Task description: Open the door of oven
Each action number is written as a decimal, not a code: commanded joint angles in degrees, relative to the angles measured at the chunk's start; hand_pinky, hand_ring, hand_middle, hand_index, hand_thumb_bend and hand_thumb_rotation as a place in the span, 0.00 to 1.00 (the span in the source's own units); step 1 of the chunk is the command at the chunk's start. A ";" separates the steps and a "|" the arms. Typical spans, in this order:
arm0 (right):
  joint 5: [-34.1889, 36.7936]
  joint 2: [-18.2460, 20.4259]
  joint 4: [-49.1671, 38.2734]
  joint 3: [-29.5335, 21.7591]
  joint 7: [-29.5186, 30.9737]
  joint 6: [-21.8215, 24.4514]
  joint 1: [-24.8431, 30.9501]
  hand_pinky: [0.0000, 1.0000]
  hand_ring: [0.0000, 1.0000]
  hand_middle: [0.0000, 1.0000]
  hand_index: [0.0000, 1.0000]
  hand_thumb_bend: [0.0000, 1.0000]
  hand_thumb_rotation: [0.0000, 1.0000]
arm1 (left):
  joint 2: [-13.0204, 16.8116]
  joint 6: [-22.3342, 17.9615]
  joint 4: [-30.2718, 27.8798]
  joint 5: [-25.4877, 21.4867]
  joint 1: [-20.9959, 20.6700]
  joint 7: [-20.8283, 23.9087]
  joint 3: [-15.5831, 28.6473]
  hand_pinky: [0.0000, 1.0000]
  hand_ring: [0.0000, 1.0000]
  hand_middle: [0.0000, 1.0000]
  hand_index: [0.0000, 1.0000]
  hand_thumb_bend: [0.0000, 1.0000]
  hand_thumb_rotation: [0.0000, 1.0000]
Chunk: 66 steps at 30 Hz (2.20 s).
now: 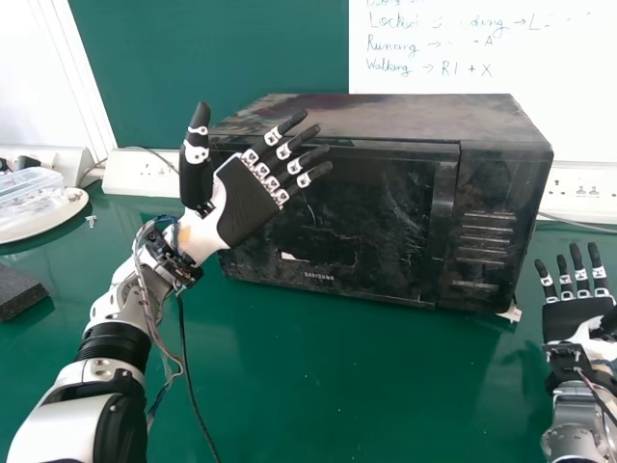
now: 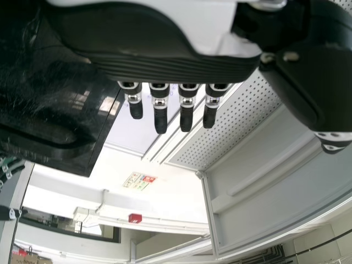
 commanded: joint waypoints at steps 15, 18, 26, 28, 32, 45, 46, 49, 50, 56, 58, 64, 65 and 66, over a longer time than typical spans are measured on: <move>0.30 -2.54 7.41 -2.51 6.83 -0.93 -1.52 0.88 0.88 0.90 0.89 1.00 0.89 | -1.97 -4.45 3.30 4.27 -1.53 3.17 -2.40 0.50 0.77 0.89 0.89 0.95 0.91; -0.17 -2.87 7.79 -2.33 7.04 -1.11 -1.34 0.86 0.86 0.89 0.86 1.00 0.89 | -2.81 -6.50 4.19 5.75 -1.62 6.63 -2.60 0.50 0.77 0.89 0.89 0.95 0.88; -0.72 -3.41 8.88 -2.51 7.31 -0.82 -1.61 0.83 0.87 0.90 0.83 1.00 0.89 | -4.18 -8.08 7.14 7.33 -2.95 12.21 -2.55 0.59 0.84 0.93 0.90 1.00 0.78; -0.80 -3.43 9.11 -2.53 7.11 -0.80 -1.76 0.82 0.87 0.91 0.85 1.00 0.88 | -4.47 -8.64 7.72 7.86 -3.29 13.58 -2.63 0.63 0.85 0.92 0.88 1.00 0.78; -1.08 -3.10 9.05 -2.53 6.69 -1.04 -1.84 0.83 0.88 0.91 0.88 1.00 0.92 | -4.81 -8.41 9.06 8.29 -3.96 14.38 -2.47 0.66 0.87 0.94 0.86 0.99 0.78; -1.30 -2.76 9.03 -2.41 6.80 -1.05 -2.02 0.83 0.90 0.94 0.93 1.00 0.96 | -5.30 -8.09 13.13 12.07 -5.94 16.36 -3.75 0.78 0.86 0.91 0.86 1.00 0.84; -1.27 -2.71 8.99 -2.42 6.89 -1.02 -2.05 0.83 0.90 0.95 0.94 1.00 0.96 | -5.37 -8.16 13.48 12.26 -6.09 16.45 -3.83 0.78 0.86 0.90 0.86 1.00 0.83; -1.00 -2.54 8.89 -2.59 6.94 -0.81 -2.20 0.81 0.90 0.95 0.95 1.00 0.95 | -5.67 -7.60 14.62 12.66 -6.44 16.04 -3.72 0.77 0.86 0.91 0.88 1.00 0.83; -0.93 -2.50 8.89 -2.64 6.88 -0.72 -2.24 0.80 0.90 0.95 0.95 1.00 0.95 | -5.80 -7.48 14.98 12.88 -6.52 16.03 -3.70 0.75 0.86 0.92 0.88 1.00 0.82; 0.42 -3.79 9.45 -3.45 9.92 3.93 -1.87 0.92 0.93 0.97 0.95 1.00 0.89 | -6.78 -7.54 16.01 14.26 -6.70 17.39 -4.14 0.68 0.86 0.93 0.91 1.00 0.83; 0.43 -4.38 9.68 -3.61 10.15 5.32 -1.99 0.97 0.95 0.98 0.97 1.00 0.85 | -7.04 -7.73 16.23 14.96 -6.86 17.91 -4.44 0.67 0.86 0.94 0.91 1.00 0.83; -1.57 -6.12 7.53 -1.47 8.22 9.98 -1.56 0.99 0.99 1.00 0.99 1.00 0.81 | -7.72 -7.89 16.81 16.83 -7.72 19.31 -5.03 0.69 0.88 0.96 0.94 1.00 0.83; -2.19 -6.66 7.32 -0.90 8.02 10.84 -1.41 1.00 1.00 1.00 1.00 1.00 0.78 | -7.82 -7.79 16.91 16.94 -7.84 19.37 -5.03 0.69 0.89 0.97 0.94 1.00 0.83; -2.88 -6.97 6.74 -0.27 6.67 11.66 -1.42 1.00 1.00 1.00 1.00 1.00 0.79 | -7.91 -7.69 17.00 17.07 -7.94 19.48 -4.99 0.70 0.90 0.97 0.95 1.00 0.83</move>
